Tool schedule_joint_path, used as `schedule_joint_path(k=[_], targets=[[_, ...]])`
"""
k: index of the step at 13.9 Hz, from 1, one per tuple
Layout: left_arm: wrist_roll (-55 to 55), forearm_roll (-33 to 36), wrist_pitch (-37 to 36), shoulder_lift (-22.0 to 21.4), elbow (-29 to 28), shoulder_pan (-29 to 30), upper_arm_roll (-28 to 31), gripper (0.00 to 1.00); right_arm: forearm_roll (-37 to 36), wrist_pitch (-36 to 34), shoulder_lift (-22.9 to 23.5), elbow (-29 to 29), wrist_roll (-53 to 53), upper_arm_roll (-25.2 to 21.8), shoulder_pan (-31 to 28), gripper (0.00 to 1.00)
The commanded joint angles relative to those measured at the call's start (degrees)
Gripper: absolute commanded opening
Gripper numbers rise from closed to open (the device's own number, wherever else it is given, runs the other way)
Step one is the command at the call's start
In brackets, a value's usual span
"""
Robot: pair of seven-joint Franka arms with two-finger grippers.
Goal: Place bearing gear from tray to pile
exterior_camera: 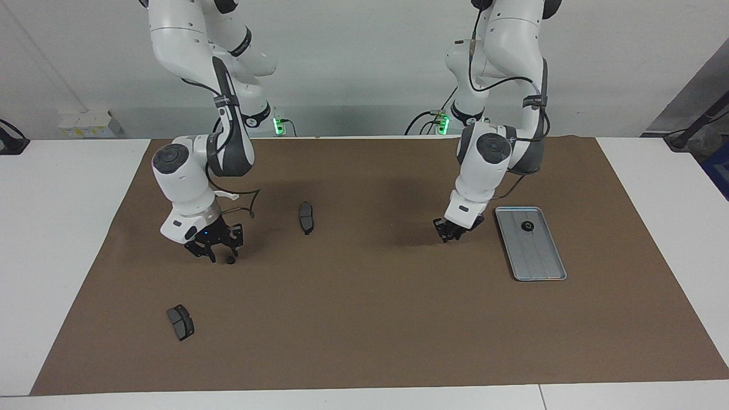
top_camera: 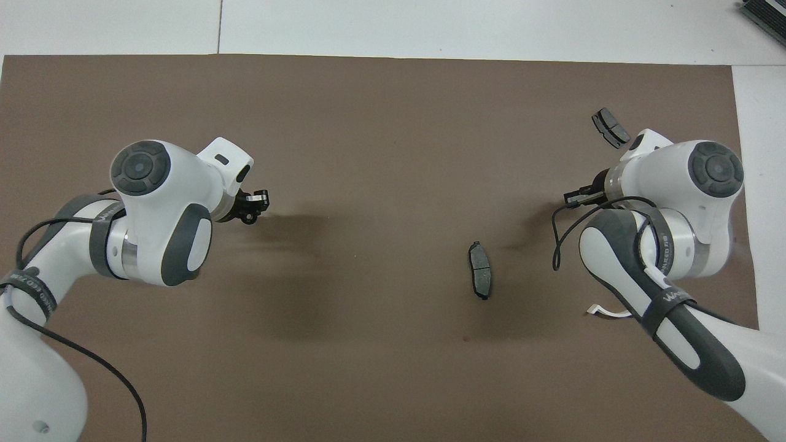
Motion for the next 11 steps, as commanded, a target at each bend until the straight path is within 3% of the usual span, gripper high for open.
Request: schedule_joint_path(k=[1,3,7,11], targets=[[-4.2,0.7,-0.9,0.2,0.9,-3.4,0.9,0.00,-0.2,-0.3,-0.9,-0.5,-1.2,0.6,-0.7,1.00],[-6.3,0.7,-0.7,0.1,0.9,-5.5,0.8,0.00,-0.1,-4.5,-1.5,1.7,0.0,0.7,-0.1,1.00],[-10.2,0.7,0.3,0.0,0.9,-9.1,0.8,0.00,0.9,-20.3,-4.6,10.0,7.6,1.2,0.4,1.00],[-13.6,0.7,3.5,0.3,0.8,-12.6,0.8,0.00,1.3,-28.7,-12.4,10.9,14.4,1.6,0.4,1.00]])
